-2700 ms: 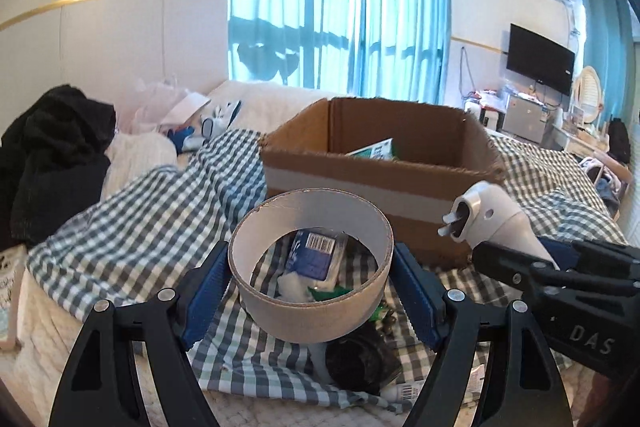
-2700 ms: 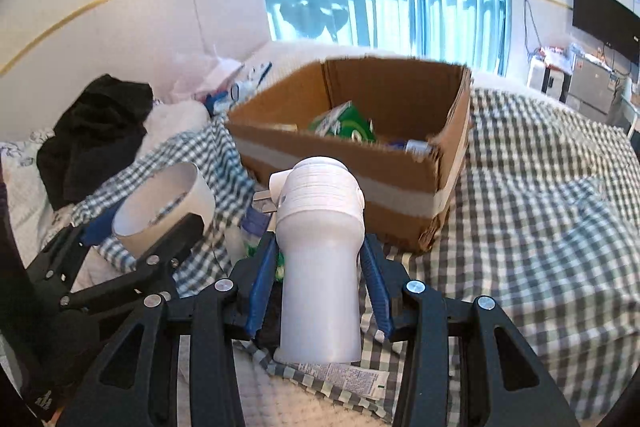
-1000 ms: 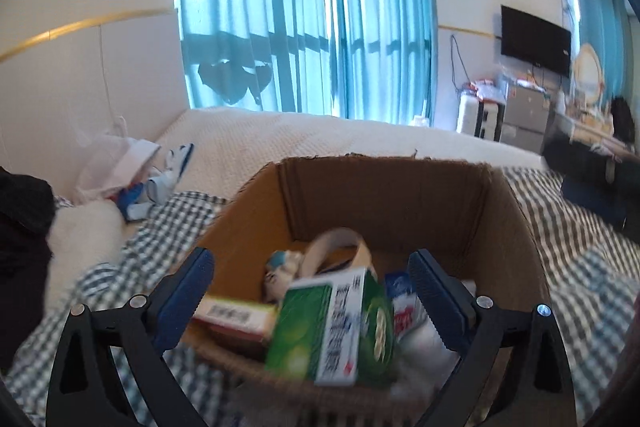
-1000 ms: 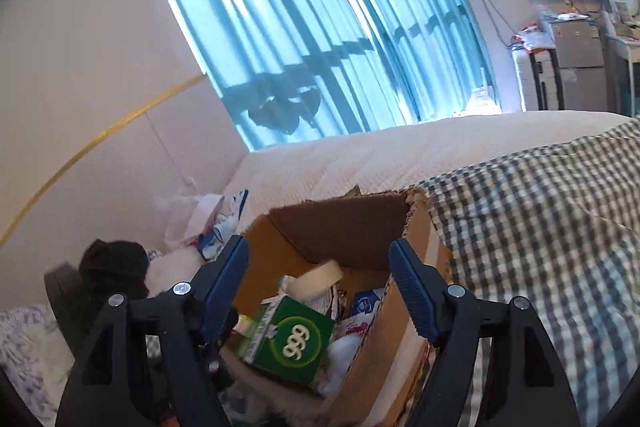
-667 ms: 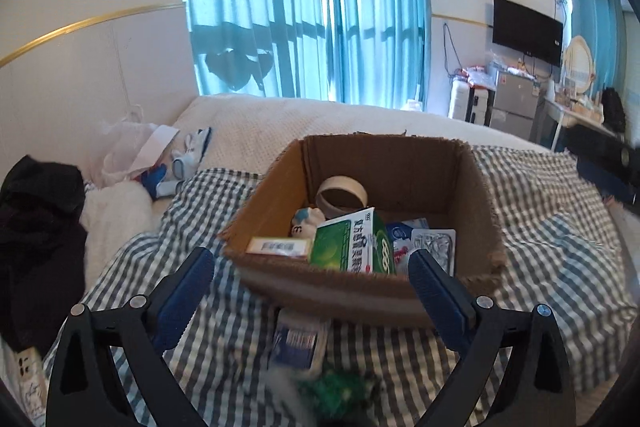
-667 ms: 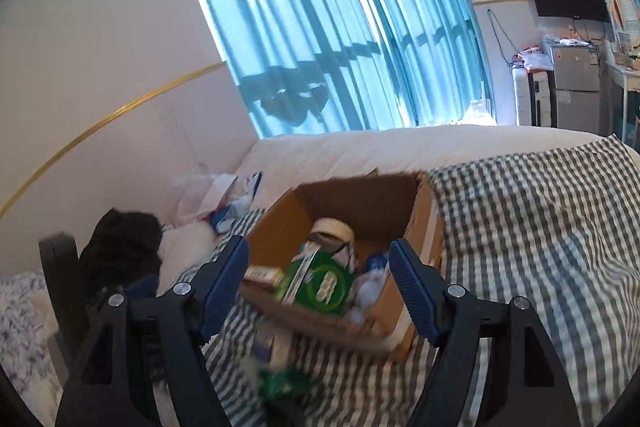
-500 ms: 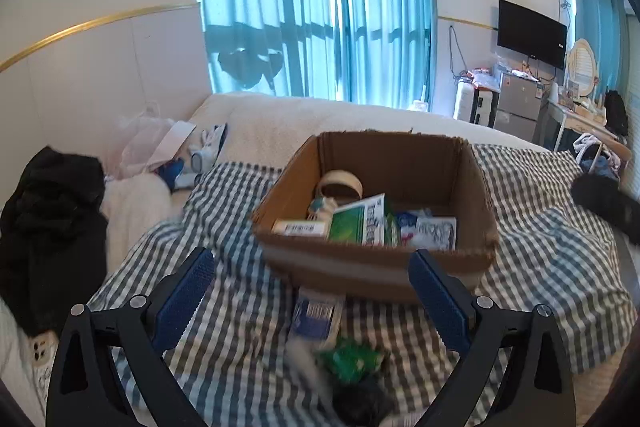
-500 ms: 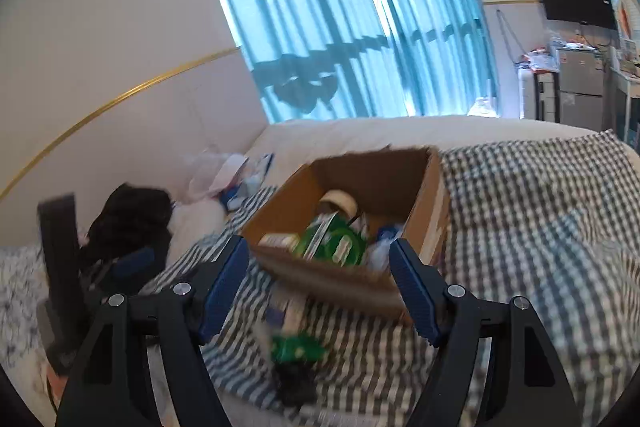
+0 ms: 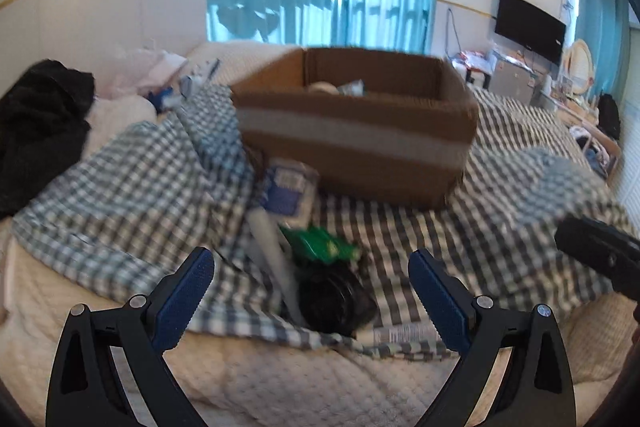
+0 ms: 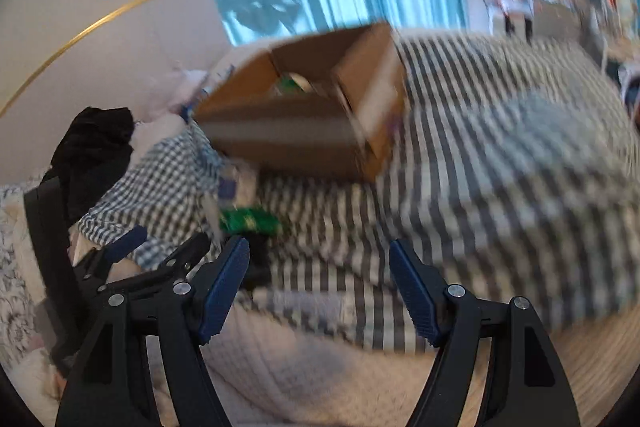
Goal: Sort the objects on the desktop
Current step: 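Move both open tools back to the pile of items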
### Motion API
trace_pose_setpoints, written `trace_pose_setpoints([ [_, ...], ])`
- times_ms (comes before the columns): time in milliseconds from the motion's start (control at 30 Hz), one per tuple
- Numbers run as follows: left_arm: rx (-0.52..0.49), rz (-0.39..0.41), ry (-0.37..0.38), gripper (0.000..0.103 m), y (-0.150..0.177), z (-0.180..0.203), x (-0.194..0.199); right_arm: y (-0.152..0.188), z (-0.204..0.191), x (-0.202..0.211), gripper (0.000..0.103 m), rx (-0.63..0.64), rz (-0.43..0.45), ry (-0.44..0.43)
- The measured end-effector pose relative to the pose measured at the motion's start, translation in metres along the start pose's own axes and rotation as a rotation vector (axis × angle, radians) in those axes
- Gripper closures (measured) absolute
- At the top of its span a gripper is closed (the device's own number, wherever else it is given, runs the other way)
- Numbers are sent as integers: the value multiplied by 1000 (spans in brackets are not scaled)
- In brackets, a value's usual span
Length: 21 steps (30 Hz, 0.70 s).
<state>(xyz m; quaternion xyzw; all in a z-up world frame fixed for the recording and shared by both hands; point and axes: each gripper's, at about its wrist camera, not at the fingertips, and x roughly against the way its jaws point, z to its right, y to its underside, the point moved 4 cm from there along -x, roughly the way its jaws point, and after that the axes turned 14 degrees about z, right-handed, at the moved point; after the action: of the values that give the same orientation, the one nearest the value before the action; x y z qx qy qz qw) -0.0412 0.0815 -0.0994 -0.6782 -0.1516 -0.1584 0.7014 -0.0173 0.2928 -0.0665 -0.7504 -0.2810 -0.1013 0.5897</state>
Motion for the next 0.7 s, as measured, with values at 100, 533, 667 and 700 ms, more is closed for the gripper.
trace_pose_setpoints([
  [100, 6, -22, -1, 3, 17, 1, -16, 8, 9, -11, 31, -25, -36, 14],
  [533, -11, -105, 70, 3, 46, 10, -64, 33, 31, -71, 31, -56, -187, 98],
  [667, 21, -189, 101, 19, 59, 10, -84, 36, 37, -80, 31, -112, -222, 80],
  [700, 15, -204, 84, 31, 61, 9, -87, 37, 36, -82, 31, -116, -225, 75],
])
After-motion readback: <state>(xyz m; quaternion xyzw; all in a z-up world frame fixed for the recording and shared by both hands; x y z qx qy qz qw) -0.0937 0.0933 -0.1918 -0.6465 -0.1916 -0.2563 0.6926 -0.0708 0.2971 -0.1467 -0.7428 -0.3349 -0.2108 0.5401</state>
